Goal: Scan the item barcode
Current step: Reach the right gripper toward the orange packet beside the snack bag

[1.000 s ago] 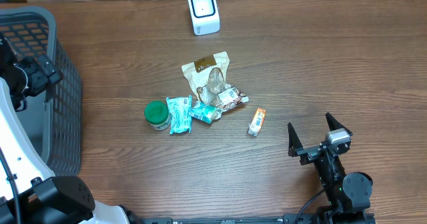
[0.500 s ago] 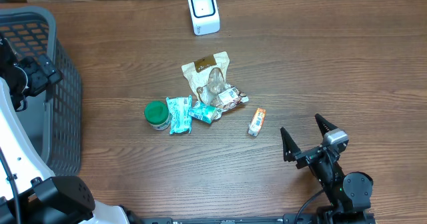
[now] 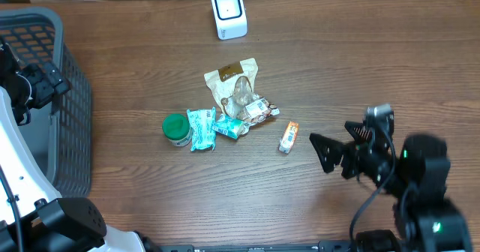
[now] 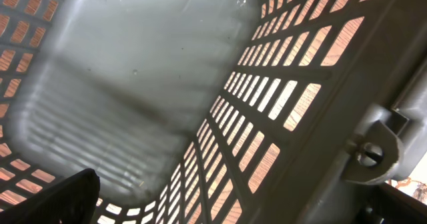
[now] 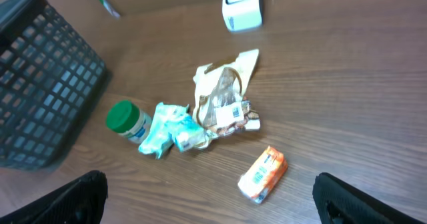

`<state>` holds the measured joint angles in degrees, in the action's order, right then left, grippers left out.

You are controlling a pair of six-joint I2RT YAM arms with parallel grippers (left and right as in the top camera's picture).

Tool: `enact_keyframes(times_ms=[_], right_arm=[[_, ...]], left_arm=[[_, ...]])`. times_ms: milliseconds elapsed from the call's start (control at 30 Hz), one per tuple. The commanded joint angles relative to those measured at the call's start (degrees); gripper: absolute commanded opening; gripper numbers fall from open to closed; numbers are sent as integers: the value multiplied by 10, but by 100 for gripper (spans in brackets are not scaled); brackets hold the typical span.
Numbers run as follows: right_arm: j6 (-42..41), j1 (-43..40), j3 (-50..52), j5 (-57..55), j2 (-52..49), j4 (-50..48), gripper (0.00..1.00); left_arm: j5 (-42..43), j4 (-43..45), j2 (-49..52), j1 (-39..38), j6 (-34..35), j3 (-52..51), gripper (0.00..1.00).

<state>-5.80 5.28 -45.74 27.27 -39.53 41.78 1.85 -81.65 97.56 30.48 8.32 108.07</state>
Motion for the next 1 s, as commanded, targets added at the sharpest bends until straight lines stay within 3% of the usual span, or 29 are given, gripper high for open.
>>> enact_keyframes(times_ms=[0, 100, 133, 167, 200, 300, 467, 567, 967], right_arm=[[-7, -2, -68, 35, -85, 15, 100], [-6, -2, -70, 83, -138, 10, 100], [-6, -2, -70, 85, -154, 10, 95], [-7, -2, -70, 84, -172, 10, 79], [-13, -2, -70, 84, -190, 10, 72], [-93, 1, -70, 45, -259, 3, 64], [-226, 19, -70, -59, -362, 19, 40], [-273, 31, -70, -115, -398, 37, 36], [-305, 125, -70, -195, -501, 3, 35]], left_arm=[[-5, 0, 7, 3, -13, -2, 100], [-5, 0, 7, 3, -13, -2, 100], [-5, 0, 7, 3, -13, -2, 100], [-5, 0, 7, 3, -13, -2, 99], [-5, 0, 7, 3, -13, -2, 100], [-5, 0, 7, 3, -13, -2, 100], [-5, 0, 7, 3, -13, -2, 100], [-5, 0, 7, 3, -13, -2, 100], [-5, 0, 7, 3, -13, -2, 100]])
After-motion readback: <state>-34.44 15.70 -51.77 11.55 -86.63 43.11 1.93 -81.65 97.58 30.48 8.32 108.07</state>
